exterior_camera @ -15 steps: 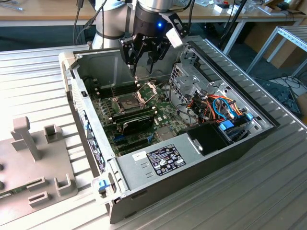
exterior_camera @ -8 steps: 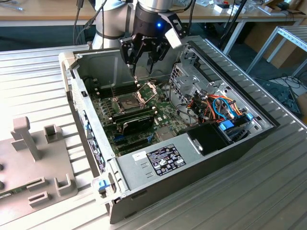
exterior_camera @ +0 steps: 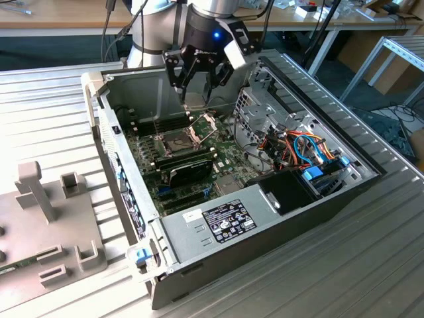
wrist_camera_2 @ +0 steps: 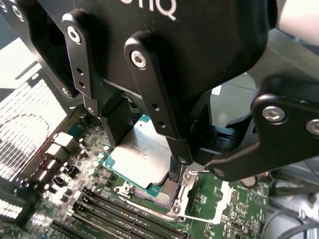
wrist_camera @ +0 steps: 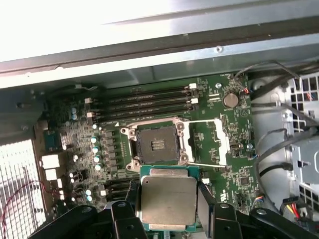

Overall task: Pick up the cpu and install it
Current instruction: 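Place the cpu into insertion slot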

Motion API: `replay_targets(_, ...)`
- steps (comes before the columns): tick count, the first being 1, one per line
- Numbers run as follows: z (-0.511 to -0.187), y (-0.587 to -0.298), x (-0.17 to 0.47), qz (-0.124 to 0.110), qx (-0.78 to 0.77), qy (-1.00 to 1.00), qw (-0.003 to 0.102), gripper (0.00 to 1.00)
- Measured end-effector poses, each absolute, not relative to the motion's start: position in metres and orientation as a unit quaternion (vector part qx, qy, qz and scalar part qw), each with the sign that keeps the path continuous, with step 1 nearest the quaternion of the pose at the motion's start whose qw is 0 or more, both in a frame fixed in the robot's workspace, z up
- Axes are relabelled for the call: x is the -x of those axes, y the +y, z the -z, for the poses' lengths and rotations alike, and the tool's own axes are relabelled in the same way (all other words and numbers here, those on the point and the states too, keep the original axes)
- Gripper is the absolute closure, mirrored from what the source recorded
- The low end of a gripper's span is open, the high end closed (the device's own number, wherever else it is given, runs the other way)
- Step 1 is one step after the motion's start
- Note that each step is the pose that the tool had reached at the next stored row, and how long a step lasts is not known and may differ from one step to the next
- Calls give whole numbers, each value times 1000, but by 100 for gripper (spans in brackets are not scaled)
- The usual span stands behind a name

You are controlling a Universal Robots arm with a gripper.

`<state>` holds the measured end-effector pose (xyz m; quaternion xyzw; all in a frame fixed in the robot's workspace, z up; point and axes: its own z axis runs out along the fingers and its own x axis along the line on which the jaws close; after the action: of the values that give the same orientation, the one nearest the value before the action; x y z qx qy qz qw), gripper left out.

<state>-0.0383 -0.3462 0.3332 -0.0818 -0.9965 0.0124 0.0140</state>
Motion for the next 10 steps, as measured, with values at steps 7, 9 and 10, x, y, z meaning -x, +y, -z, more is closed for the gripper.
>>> replay_targets(7, -332, -346, 38, -11, 149, -989, 15, 45)
replay_targets(9, -332, -346, 38, -11, 166, -986, 15, 45)
replay_targets(10, -332, -346, 38, -11, 166, -986, 15, 45)
